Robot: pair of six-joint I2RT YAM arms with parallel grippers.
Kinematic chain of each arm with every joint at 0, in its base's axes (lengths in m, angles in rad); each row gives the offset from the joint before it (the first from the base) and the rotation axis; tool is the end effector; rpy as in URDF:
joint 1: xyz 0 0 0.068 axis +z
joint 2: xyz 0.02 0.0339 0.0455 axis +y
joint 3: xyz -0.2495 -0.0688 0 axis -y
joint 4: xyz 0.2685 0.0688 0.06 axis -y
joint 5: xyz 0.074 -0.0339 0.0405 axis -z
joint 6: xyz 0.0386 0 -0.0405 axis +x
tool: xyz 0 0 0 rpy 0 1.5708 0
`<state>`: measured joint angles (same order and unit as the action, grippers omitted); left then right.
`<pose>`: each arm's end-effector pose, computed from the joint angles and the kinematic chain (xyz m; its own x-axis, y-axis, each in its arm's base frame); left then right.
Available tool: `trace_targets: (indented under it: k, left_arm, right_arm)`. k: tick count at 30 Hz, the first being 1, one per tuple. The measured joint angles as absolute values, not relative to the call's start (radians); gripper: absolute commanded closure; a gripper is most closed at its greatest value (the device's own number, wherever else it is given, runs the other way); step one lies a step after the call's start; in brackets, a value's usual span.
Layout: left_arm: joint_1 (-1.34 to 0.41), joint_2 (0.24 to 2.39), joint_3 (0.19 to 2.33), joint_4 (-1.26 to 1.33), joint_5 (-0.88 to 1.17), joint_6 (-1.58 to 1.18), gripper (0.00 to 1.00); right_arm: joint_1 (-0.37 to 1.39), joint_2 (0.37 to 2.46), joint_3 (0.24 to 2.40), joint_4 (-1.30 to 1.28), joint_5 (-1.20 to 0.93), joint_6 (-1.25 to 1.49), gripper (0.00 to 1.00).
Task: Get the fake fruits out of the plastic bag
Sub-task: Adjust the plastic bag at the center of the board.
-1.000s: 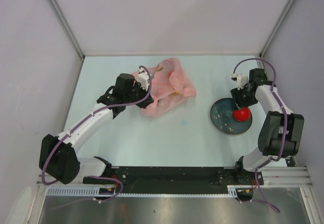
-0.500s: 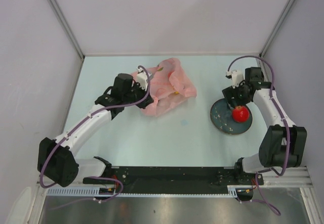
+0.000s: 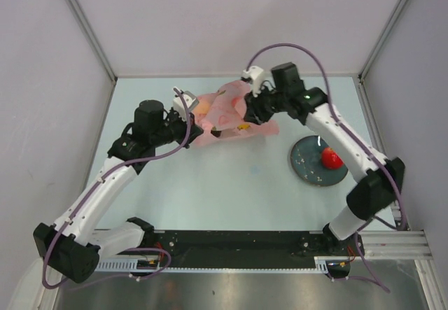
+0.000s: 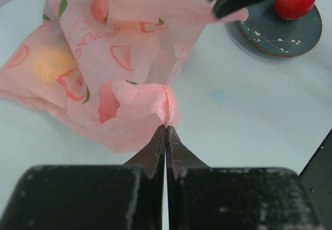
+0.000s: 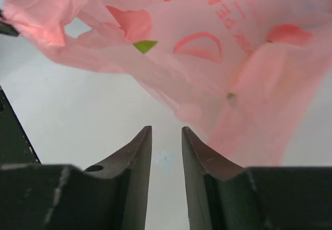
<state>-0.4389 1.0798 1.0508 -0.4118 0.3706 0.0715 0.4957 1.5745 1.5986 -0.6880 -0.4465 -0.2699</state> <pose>0.2402 -0.1282 0.3388 -0.3358 0.2312 -0.9131 0.7184 0.6898 -0.0895 0.3207 0.1924 0.3624 -0.3282 -0.4509 -0.8300 -0.8463 0.5306 0.0464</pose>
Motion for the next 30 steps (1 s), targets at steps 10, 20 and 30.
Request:
trace_targets:
  k: [10, 20, 30]
  left_arm:
    - [-0.347, 1.029, 1.051, -0.415, 0.425, 0.068, 1.0]
    - [-0.282, 0.962, 1.052, -0.468, 0.458, 0.07, 1.0]
    - [-0.264, 0.962, 1.058, -0.47, 0.503, 0.07, 0.77]
  right_arm:
    - [0.626, 1.975, 1.747, -0.652, -0.337, -0.231, 0.75]
    - [0.717, 2.02, 1.625, -0.557, -0.152, -0.24, 0.73]
    - [0.809, 2.043, 1.71, -0.58, -0.115, -0.267, 0.7]
